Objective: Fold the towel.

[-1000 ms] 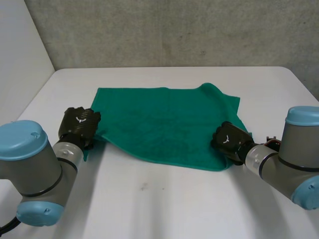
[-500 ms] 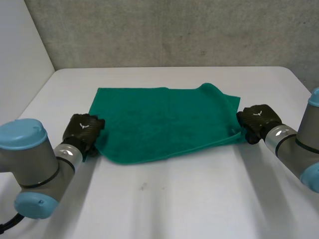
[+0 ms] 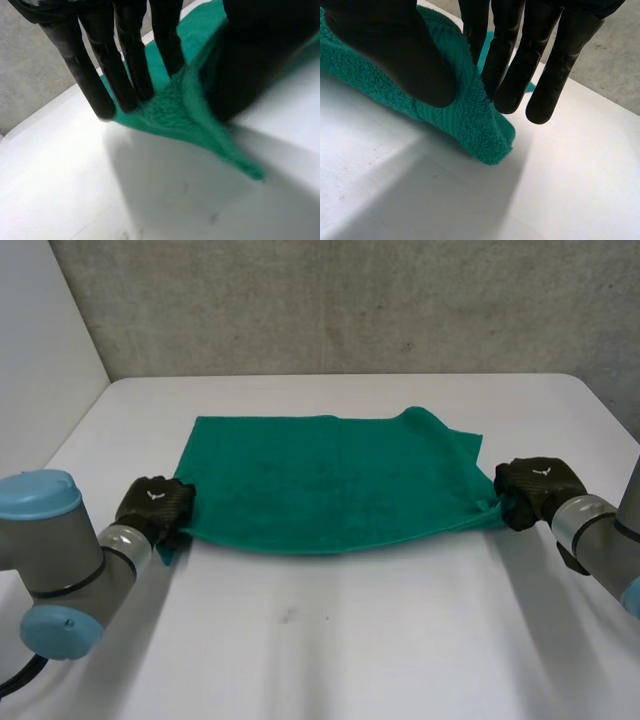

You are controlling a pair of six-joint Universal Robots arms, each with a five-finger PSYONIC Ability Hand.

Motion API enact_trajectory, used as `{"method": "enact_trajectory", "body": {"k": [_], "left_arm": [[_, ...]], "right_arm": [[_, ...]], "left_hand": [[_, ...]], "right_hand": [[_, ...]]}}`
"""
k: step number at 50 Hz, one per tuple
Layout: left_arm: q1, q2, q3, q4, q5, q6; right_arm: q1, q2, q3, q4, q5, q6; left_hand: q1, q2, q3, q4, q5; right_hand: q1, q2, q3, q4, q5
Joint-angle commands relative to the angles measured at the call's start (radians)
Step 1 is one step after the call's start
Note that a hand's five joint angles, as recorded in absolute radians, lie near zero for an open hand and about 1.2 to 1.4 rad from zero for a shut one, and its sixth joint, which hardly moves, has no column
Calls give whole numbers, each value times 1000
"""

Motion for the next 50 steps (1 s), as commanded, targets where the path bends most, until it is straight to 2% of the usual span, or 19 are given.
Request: {"method": "enact_trajectory", "body": {"k": [1, 7, 13, 17, 21, 30, 36, 39, 42, 43, 50], "left_arm": [[29, 71, -9, -5, -6, -2], [24, 225, -70, -49, -21, 13], [31, 455, -161, -300, -38, 140], [24, 510, -192, -441, -37, 195], [11, 510, -203, -471, -34, 202], [4, 330, -147, -342, -43, 214], [0, 176, -19, -244, -40, 214], [-9, 88, 81, -177, -44, 214], [-17, 12, 162, -140, -52, 214], [-20, -35, 225, -125, -64, 216], [-25, -227, 446, -120, -112, 234]], "right_arm": [[-3, -72, 12, 5, 4, -5], [-3, -199, 20, 81, -4, -69], [-30, -348, 23, 349, 4, -305], [-59, -380, 40, 489, 12, -464], [-53, -377, 53, 520, 10, -496], [-49, -228, 60, 388, 18, -448], [-49, -124, -5, 288, 68, -442], [-23, -17, -109, 195, 120, -417], [-4, 14, -155, 173, 136, -410], [16, 66, -228, 149, 159, -400], [57, 235, -440, 120, 229, -396]], "left_hand": [[385, 416, 419, 431, 441], [385, 416, 419, 431, 441], [385, 416, 419, 431, 441], [385, 416, 419, 431, 441], [385, 416, 419, 431, 441], [385, 416, 419, 431, 441], [385, 416, 419, 431, 441], [385, 416, 419, 431, 441], [385, 416, 419, 431, 441], [385, 416, 419, 431, 441], [385, 416, 419, 431, 441]], "right_hand": [[429, 226, 217, 206, 242], [429, 226, 217, 206, 242], [429, 226, 217, 206, 242], [429, 226, 217, 206, 242], [429, 226, 217, 206, 242], [429, 226, 217, 206, 242], [429, 226, 217, 206, 242], [429, 226, 217, 206, 242], [429, 226, 217, 206, 242], [429, 226, 217, 206, 242], [429, 226, 217, 206, 242]]}}
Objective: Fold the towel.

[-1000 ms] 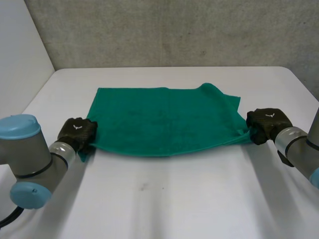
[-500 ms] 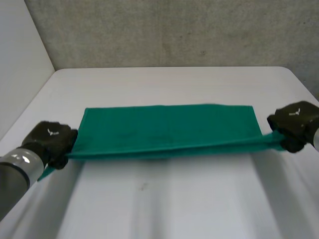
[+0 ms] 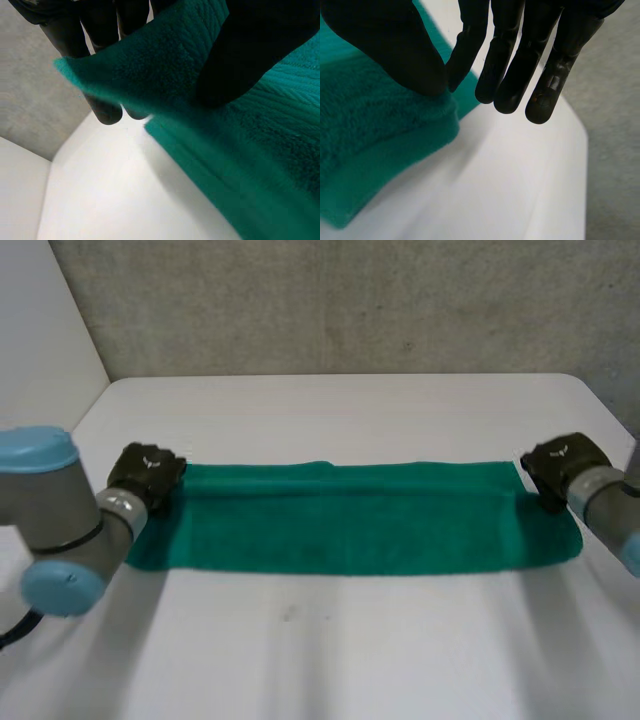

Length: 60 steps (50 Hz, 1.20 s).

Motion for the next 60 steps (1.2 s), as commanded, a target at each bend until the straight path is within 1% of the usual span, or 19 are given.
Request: {"method": "enact_trajectory", "body": {"k": [1, 7, 10, 15, 21, 22, 23, 25, 26, 27, 28, 29, 30, 31, 38, 41, 44, 52, 60], "left_arm": [[-7, -188, 220, 10, -37, 24], [-28, -283, 313, 39, -32, 82], [-41, -313, 351, 102, -32, 85], [-41, -330, 374, 165, -34, 87], [-42, -330, 360, 177, -34, 87], [-44, -327, 350, 179, -31, 87], [-44, -326, 343, 180, -31, 87], [-44, -321, 333, 183, -31, 88], [-44, -315, 325, 186, -31, 88], [-44, -315, 325, 186, -31, 88], [-45, -310, 319, 188, -31, 88], [-50, -298, 307, 188, -31, 88], [-54, -284, 288, 188, -32, 90], [-56, -275, 279, 188, -32, 90], [-58, -174, 185, 177, -34, 88], [-58, -122, 140, 177, -35, 87], [-58, -88, 112, 177, -38, 85], [-59, 1, 14, 177, -42, 76], [-58, 44, -65, 177, -37, 76]], "right_arm": [[53, 172, -226, -29, 69, 5], [104, 328, -399, -30, 97, 3], [107, 385, -474, -56, 126, 0], [105, 419, -523, -96, 143, -5], [102, 416, -526, -93, 141, 15], [99, 416, -520, -89, 140, 28], [98, 414, -516, -87, 140, 37], [99, 399, -507, -86, 140, 64], [98, 373, -494, -81, 140, 96], [95, 351, -484, -75, 137, 116], [93, 328, -471, -66, 134, 136], [92, 281, -447, -46, 120, 173], [92, 259, -436, -35, 108, 193], [92, 238, -422, -24, 91, 210], [59, 124, -364, 74, -118, 324], [27, 117, -381, 114, -174, 336], [16, 133, -417, 126, -188, 348], [19, 394, -672, 163, -185, 457], [23, 561, -872, 272, -196, 540]], "left_hand": [[256, 202, 205, 202, 258], [256, 202, 205, 202, 258], [256, 202, 205, 202, 258], [256, 202, 205, 202, 258], [256, 202, 205, 202, 258], [256, 202, 205, 202, 258], [256, 202, 205, 202, 258], [102, 48, 51, 48, 104], [-207, -262, -258, -261, -205], [-210, -265, -261, -264, -208], [-411, -465, -461, -465, -409], [-729, -784, -780, -783, -727], [-843, -898, -894, -897, -841], [-868, -922, -918, -921, -865], [-903, -958, -954, -957, -901], [-903, -958, -954, -957, -901], [-903, -958, -954, -957, -901], [-900, -955, -951, -954, -898], [-900, -955, -951, -954, -898]], "right_hand": [[429, 226, 217, 206, 242], [429, 226, 217, 206, 242], [429, 226, 217, 206, 242], [429, 226, 217, 206, 242], [429, 226, 217, 206, 242], [134, -70, -79, -90, -54], [-72, -276, -285, -296, -260], [-361, -565, -574, -585, -549], [-505, -708, -717, -728, -692], [-550, -753, -762, -773, -738], [-573, -777, -786, -797, -761], [-591, -795, -804, -815, -779], [-594, -798, -807, -818, -782], [-591, -795, -804, -815, -779], [-512, -716, -725, -736, -700], [-486, -689, -698, -709, -674], [-477, -680, -689, -700, -665], [-427, -631, -640, -651, -615], [-377, -581, -589, -601, -565]]}}
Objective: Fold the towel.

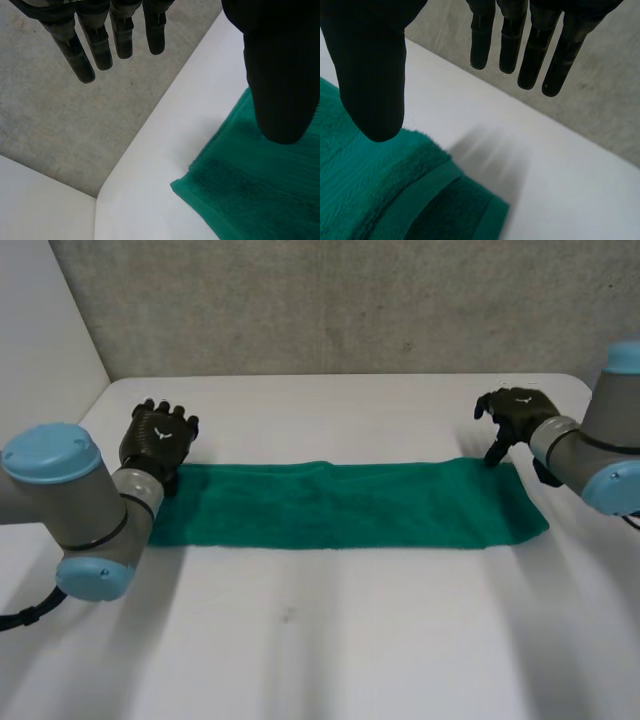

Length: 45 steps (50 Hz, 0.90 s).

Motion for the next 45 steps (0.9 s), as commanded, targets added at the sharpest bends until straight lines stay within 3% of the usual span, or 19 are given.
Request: {"method": "enact_trajectory", "body": {"k": [1, 5, 7, 10, 11, 13, 19, 22, 30, 31, 32, 33, 34, 41, 45], "left_arm": [[1, 34, -65, 1, 4, 0], [1, 34, -68, 1, 3, -1], [1, 31, -68, 1, 3, -1], [1, 28, -68, 1, 1, -1], [1, 28, -68, 1, 1, -1], [1, 28, -70, 1, 1, -1], [1, 33, -70, 1, -2, -1], [1, 33, -70, 1, -2, -1], [-1, 36, -71, 1, -5, -3], [-1, 36, -77, -1, -5, -3], [-1, 36, -82, -1, -5, -1], [-1, 36, -87, 1, -5, -1], [-1, 36, -90, 1, -3, -1], [1, 47, -113, -1, -3, -1], [2, 65, -126, -1, -2, -1]], "right_arm": [[5, 176, -203, 101, -3, 87], [5, 219, -238, 107, -2, 107], [4, 229, -241, 107, 6, 109], [2, 233, -243, 107, 7, 109], [-7, 239, -249, 105, 18, 111], [-10, 239, -252, 105, 27, 111], [-29, 213, -248, 90, 174, 92], [-33, 191, -246, 75, 194, 94], [-42, 176, -186, 59, 152, 75], [-41, 173, -166, 61, 144, 71], [-41, 173, -166, 61, 144, 71], [-39, 171, -157, 61, 142, 71], [-39, 164, -142, 59, 147, 71], [-55, 52, 1, 46, 139, 66], [-91, -129, 229, -23, 103, 5]], "left_hand": [[-17, -12, -17, -10, -2], [-17, -12, -17, -10, -2], [-14, -9, -14, -7, 1], [-14, -9, -14, -7, 1], [-14, -9, -14, -7, 1], [-14, -9, -14, -7, 1], [-14, -9, -14, -7, 1], [-14, -9, -14, -7, 1], [-14, -9, -14, -7, 1], [-14, -9, -14, -7, 1], [-14, -9, -14, -7, 1], [-14, -9, -14, -7, 1], [-14, -9, -14, -7, 1], [-17, -12, -17, -10, -2], [-17, -12, -17, -10, -2]], "right_hand": [[201, 143, 133, 132, 147], [300, 243, 233, 231, 246], [502, 444, 434, 433, 447], [620, 563, 553, 552, 566], [997, 940, 930, 928, 943], [1001, 944, 934, 932, 947], [1001, 944, 934, 932, 947], [1001, 944, 934, 932, 947], [1001, 944, 934, 932, 947], [767, 709, 700, 698, 713], [764, 707, 697, 696, 710], [436, 379, 369, 367, 382], [-157, -215, -225, -226, -211], [-221, -278, -288, -289, -275], [-221, -278, -288, -289, -275]]}}
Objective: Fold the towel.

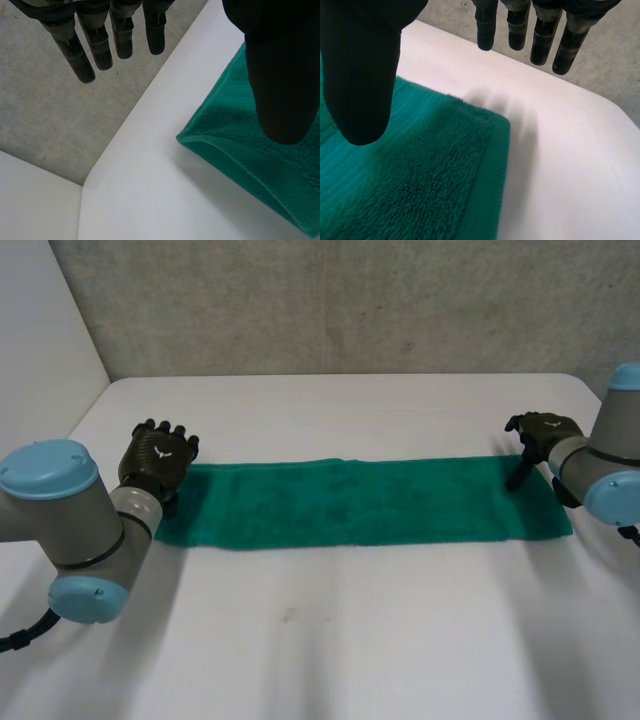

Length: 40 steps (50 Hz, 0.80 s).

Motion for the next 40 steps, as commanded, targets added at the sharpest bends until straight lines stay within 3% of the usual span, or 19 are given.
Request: {"method": "enact_trajectory", "body": {"k": [1, 6, 9, 16, 23, 33, 40], "left_arm": [[4, 25, -28, 0, 3, 0], [4, 44, -43, 0, 3, 0], [1, 50, -54, 0, 5, -1], [-1, 51, -63, 1, 6, -1], [-1, 50, -66, 1, 5, -1], [-1, 50, -75, 1, 6, -1], [-1, 50, -79, 1, 6, -1]], "right_arm": [[-56, -273, 354, -109, -59, -99], [-74, -397, 547, -186, -88, -184], [-103, -517, 785, -289, -137, -277], [-133, -534, 942, -372, -192, -354], [-165, -508, 949, -381, -228, -377], [-173, -430, 897, -397, -228, -392], [-171, -399, 874, -407, -219, -392]], "left_hand": [[-17, -12, -17, -10, -2], [-17, -12, -17, -10, -2], [-17, -12, -17, -10, -2], [-17, -12, -17, -10, -2], [-17, -12, -17, -10, -2], [-17, -12, -17, -10, -2], [-17, -12, -17, -10, -2]], "right_hand": [[-22, -40, -29, -53, -59], [73, 56, 66, 42, 36], [231, 213, 224, 200, 194], [299, 282, 292, 268, 262], [308, 291, 301, 277, 271], [636, 619, 630, 605, 599], [666, 649, 659, 635, 629]]}}
